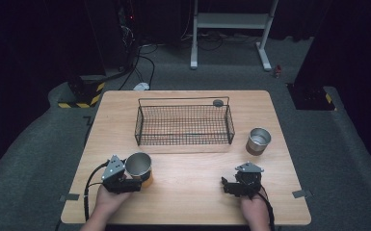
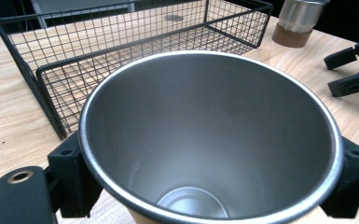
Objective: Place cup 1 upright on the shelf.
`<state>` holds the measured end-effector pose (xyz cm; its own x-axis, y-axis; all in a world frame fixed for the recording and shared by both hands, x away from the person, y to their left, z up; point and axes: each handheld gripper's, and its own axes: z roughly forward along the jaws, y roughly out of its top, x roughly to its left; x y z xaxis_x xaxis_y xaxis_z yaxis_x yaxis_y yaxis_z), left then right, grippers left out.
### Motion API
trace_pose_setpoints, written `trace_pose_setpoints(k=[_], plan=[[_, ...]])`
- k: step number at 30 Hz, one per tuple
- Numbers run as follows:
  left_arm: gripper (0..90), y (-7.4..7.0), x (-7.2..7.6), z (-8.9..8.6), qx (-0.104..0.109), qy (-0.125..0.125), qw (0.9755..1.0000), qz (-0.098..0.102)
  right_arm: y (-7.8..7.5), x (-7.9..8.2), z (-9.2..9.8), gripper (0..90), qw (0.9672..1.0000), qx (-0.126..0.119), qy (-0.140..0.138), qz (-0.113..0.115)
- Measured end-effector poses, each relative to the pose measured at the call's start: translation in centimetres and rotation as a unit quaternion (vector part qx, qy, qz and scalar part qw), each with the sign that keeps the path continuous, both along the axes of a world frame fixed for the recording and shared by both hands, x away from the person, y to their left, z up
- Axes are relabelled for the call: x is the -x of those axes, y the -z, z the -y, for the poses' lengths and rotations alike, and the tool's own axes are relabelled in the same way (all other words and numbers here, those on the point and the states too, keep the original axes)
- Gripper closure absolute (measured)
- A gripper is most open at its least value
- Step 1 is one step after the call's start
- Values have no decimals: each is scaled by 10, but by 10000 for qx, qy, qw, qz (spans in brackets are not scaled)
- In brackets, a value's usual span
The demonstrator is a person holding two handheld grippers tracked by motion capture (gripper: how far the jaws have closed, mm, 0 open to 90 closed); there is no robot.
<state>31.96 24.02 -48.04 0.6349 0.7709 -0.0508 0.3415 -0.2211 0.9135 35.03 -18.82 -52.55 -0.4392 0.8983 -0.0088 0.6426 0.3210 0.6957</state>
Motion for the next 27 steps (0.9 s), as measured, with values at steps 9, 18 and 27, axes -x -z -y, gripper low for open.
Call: trace_pose_setpoints(k=[9, 18, 27], plan=[[138, -3, -1, 2, 33, -40, 10000, -82, 0, 0, 0, 78, 10000, 3, -5, 0], [138, -9, -2, 10, -80, -114, 9999, -8, 0, 1, 0, 78, 10000, 6, -23, -3], [139, -16, -4, 15, 13, -226, 9997, 57, 0, -1, 0, 78, 10000, 18, -93, 9]])
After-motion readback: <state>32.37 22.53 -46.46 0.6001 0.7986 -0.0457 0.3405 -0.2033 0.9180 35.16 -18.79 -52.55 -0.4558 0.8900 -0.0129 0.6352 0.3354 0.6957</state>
